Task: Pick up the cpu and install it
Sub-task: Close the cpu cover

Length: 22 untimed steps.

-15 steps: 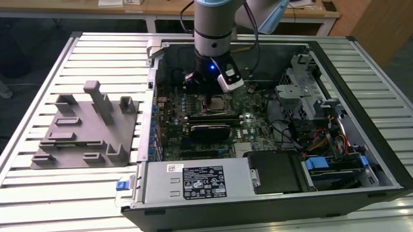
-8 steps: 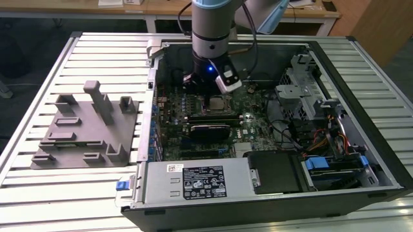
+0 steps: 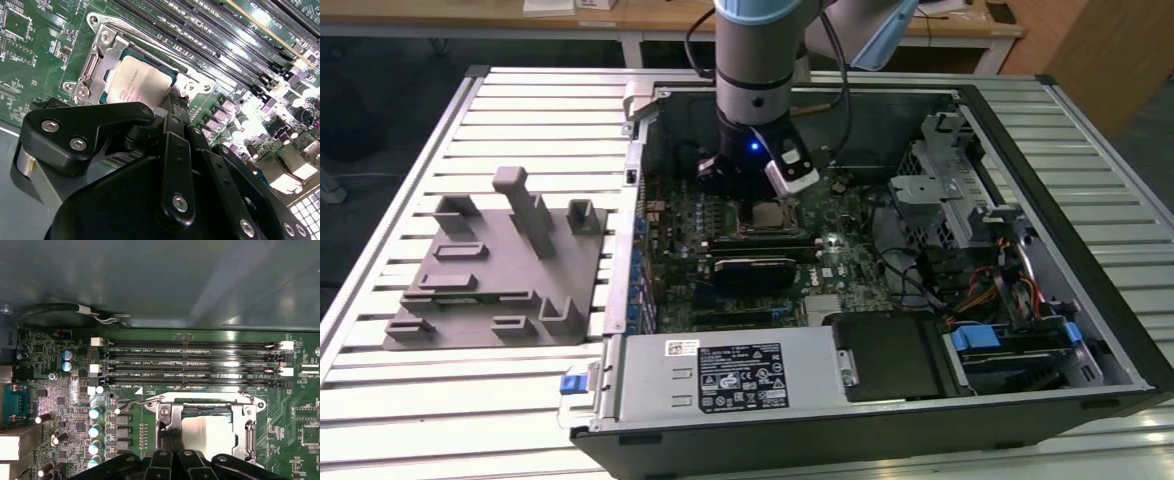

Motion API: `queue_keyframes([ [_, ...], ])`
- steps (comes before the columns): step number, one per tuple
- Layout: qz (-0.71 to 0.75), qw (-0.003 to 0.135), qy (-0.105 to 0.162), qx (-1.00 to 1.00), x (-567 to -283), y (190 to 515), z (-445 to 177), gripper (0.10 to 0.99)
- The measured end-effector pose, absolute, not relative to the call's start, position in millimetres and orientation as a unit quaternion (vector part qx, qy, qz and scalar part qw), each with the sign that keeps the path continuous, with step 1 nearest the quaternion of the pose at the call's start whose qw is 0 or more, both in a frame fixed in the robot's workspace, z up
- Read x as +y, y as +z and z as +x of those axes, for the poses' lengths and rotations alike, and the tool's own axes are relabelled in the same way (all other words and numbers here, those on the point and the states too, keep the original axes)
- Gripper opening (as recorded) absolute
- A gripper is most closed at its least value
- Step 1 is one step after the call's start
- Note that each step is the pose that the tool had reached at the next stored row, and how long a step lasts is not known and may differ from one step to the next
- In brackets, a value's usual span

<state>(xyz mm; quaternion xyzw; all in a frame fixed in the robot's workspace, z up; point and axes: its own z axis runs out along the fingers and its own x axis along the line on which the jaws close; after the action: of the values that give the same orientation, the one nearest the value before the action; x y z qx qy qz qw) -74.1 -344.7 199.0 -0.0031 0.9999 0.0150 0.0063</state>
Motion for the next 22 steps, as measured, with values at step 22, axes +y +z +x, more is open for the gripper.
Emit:
queue_keyframes([
  [22, -0.004, 0.006, 0.015, 1.0, -344.6, 198.5, -69.6, 0.106],
])
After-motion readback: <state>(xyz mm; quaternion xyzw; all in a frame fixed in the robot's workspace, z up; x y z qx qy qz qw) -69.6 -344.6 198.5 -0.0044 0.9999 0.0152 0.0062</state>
